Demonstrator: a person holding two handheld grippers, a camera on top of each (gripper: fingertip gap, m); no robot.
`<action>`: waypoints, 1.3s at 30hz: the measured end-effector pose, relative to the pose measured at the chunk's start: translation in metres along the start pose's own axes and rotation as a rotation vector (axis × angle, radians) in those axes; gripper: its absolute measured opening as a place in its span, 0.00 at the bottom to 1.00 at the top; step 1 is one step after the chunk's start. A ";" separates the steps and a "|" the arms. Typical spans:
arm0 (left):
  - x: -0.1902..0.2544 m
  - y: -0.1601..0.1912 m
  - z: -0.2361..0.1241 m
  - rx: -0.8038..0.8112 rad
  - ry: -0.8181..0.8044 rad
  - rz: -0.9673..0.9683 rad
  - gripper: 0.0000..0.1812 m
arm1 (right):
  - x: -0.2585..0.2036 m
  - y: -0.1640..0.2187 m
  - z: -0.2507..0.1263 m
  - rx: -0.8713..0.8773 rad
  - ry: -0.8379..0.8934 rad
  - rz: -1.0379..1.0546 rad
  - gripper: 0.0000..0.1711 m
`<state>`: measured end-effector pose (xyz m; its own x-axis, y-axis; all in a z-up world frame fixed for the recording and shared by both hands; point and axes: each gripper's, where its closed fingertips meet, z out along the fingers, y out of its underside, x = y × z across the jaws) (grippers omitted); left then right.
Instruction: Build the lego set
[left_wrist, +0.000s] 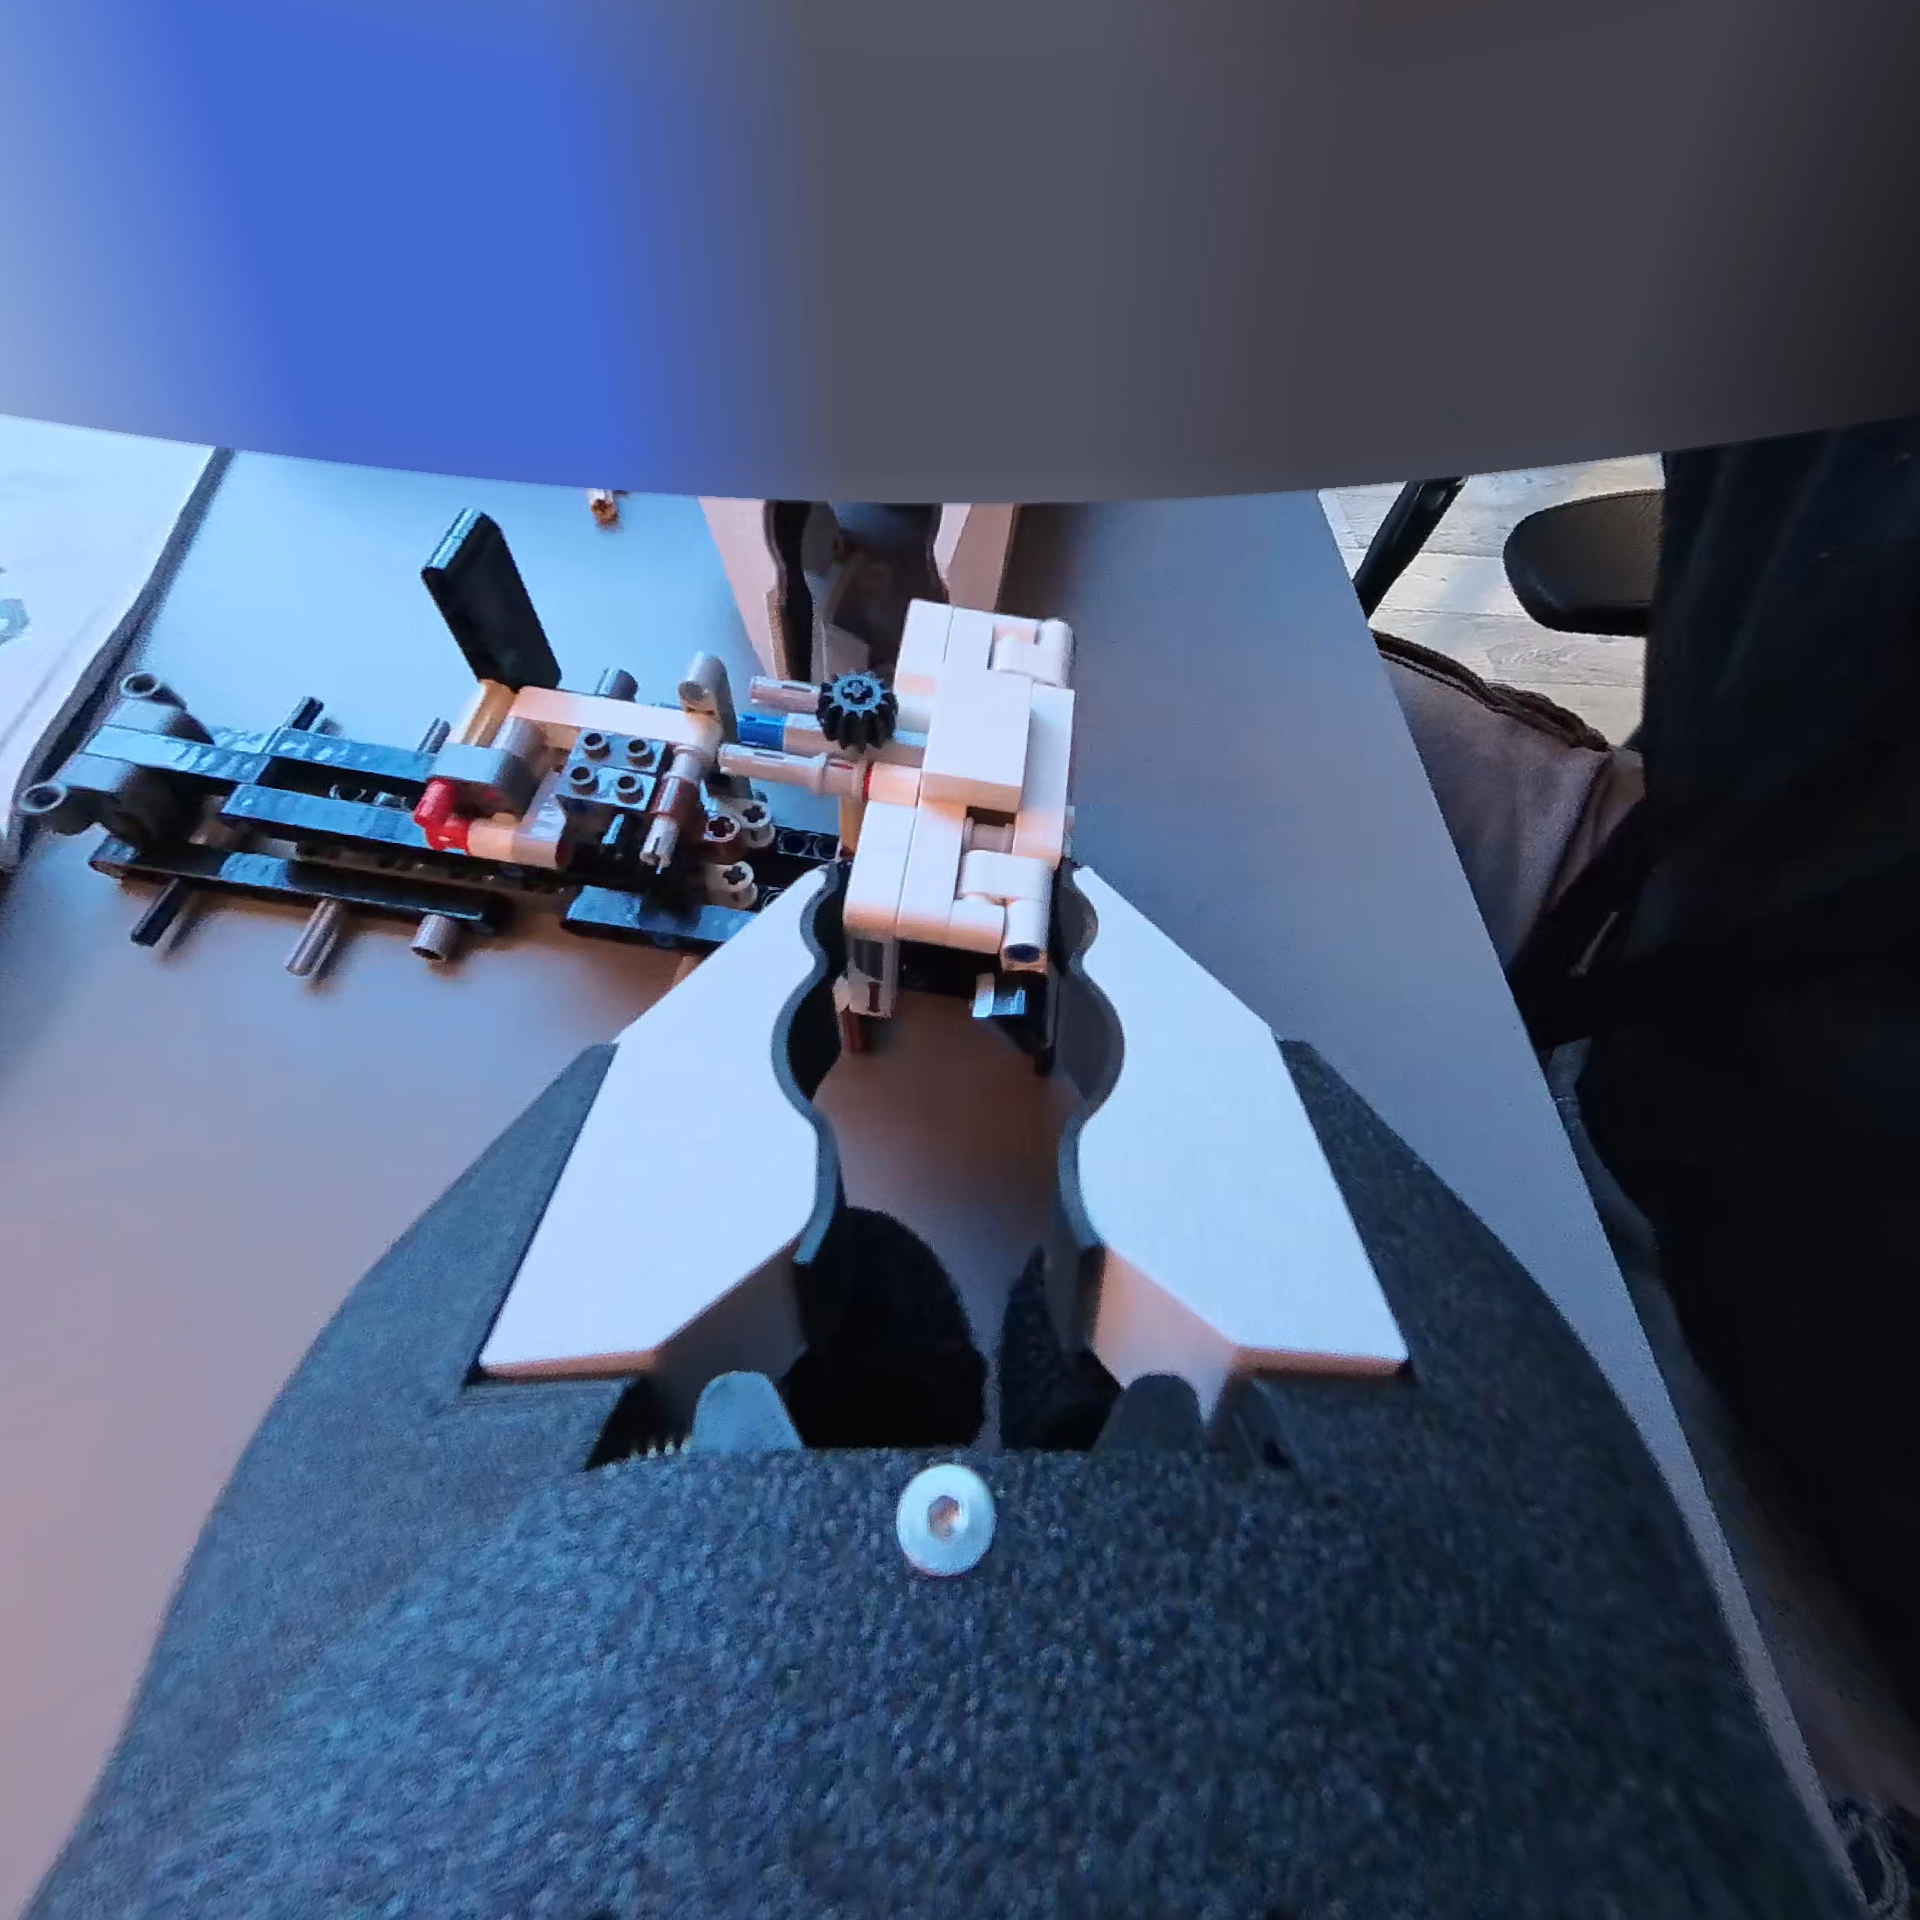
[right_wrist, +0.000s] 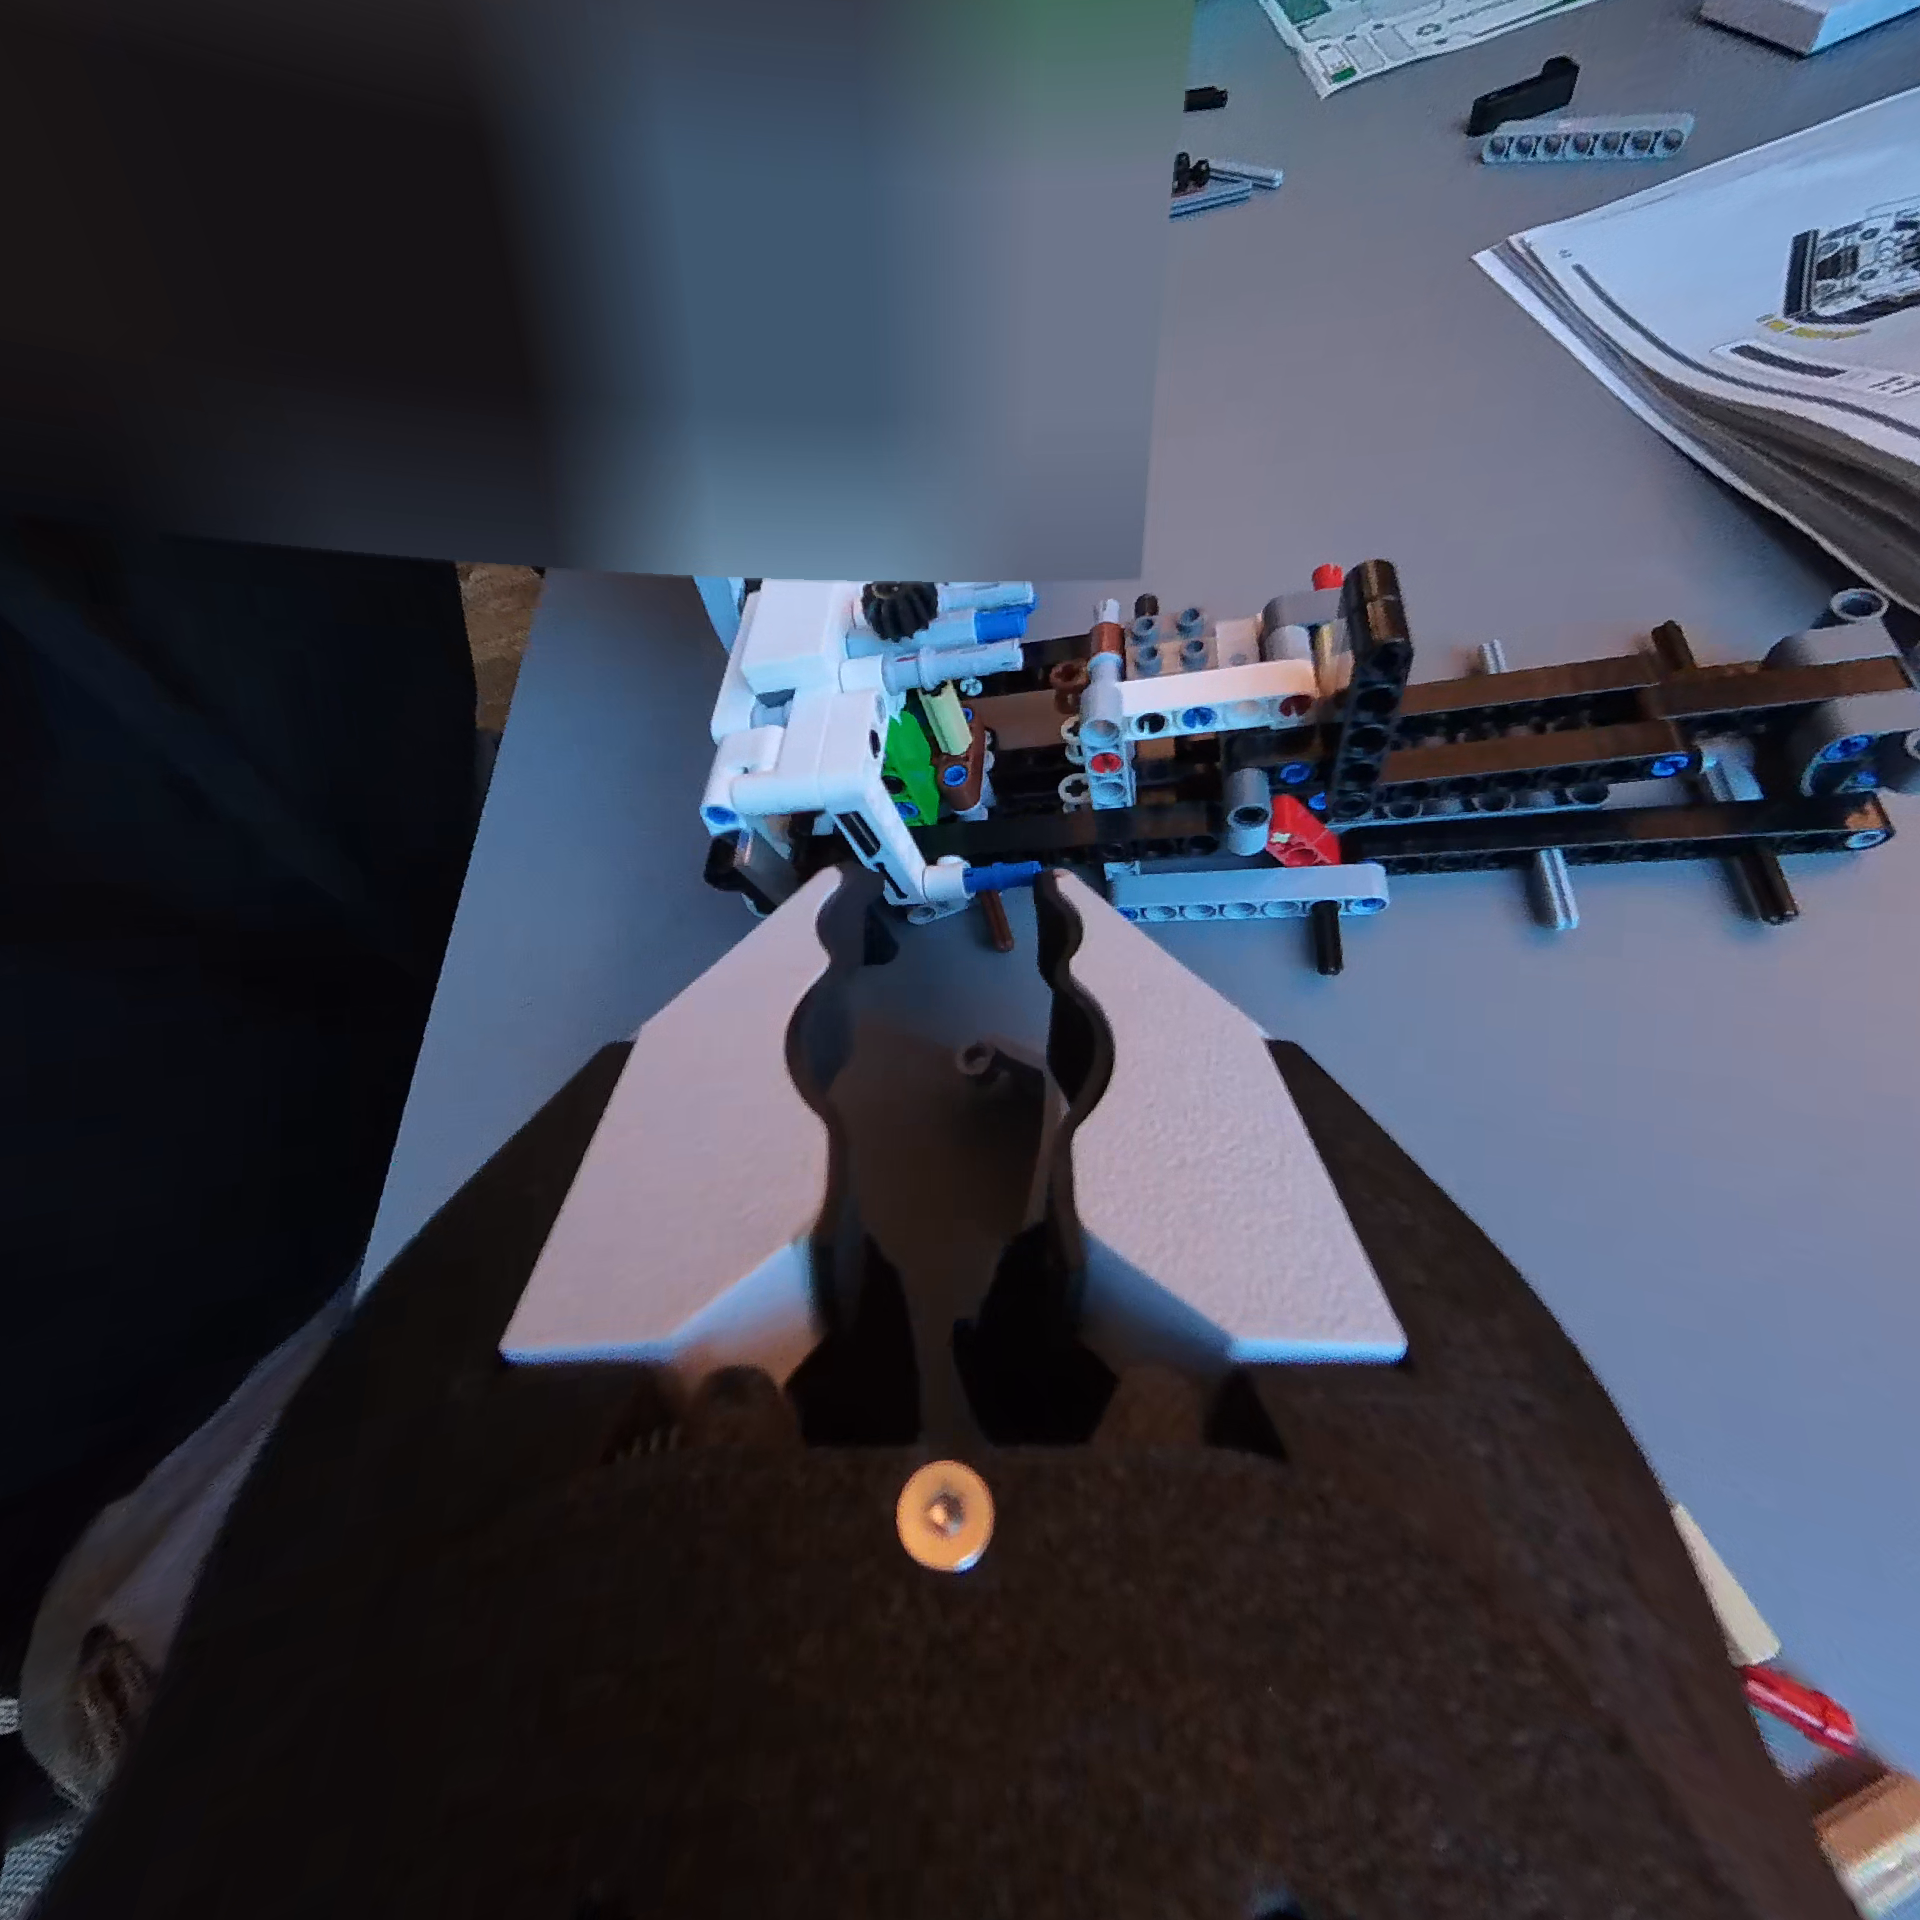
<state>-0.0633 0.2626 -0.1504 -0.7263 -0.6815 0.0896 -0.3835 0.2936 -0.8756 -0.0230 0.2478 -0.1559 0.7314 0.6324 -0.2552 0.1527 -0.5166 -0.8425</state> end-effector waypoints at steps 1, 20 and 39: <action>0.000 0.000 0.000 -0.001 0.000 0.001 0.21 | 0.000 0.000 0.000 0.002 -0.001 0.005 0.19; -0.002 0.001 0.002 -0.006 -0.006 -0.035 0.21 | 0.002 -0.001 0.001 -0.004 0.071 -0.042 0.16; -0.002 0.001 0.003 -0.009 0.000 -0.058 0.21 | 0.001 -0.002 0.001 0.013 0.067 -0.054 0.20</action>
<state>-0.0602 0.2620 -0.1528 -0.7027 -0.6975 0.1405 -0.4301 0.2592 -0.8648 -0.0233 0.2498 -0.1544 0.7649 0.6193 -0.1772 0.1848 -0.4745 -0.8606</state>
